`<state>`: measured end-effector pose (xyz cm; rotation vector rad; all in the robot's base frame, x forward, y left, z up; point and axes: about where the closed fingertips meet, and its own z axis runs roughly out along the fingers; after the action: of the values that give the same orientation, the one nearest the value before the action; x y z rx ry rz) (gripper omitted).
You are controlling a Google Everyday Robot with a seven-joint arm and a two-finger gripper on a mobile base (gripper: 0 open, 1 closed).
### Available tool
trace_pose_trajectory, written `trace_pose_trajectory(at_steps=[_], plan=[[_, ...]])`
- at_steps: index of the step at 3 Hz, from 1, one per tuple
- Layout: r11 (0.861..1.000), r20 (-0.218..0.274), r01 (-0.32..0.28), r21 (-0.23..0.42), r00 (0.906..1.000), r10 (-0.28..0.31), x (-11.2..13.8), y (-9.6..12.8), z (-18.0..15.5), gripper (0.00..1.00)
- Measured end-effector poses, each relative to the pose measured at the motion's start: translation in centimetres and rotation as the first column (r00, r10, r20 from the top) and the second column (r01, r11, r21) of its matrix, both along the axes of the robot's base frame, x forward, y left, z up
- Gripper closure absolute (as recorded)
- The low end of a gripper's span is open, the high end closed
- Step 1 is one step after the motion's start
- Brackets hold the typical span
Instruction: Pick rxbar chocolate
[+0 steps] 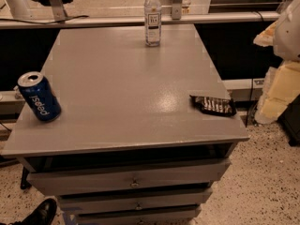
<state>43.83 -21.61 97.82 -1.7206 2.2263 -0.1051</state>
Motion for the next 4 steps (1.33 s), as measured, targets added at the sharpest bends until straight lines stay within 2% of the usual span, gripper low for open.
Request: trace_pose_trajectory(at_steps=[2,4], plan=[[1.0,0.006,0.011,0.015,0.9999,-0.011,0.1,-0.2,-0.4,0.0],[0.991,-0.026,0.074,0.11,0.9971,-0.071,1.5,-0.8,-5.9,0.0]])
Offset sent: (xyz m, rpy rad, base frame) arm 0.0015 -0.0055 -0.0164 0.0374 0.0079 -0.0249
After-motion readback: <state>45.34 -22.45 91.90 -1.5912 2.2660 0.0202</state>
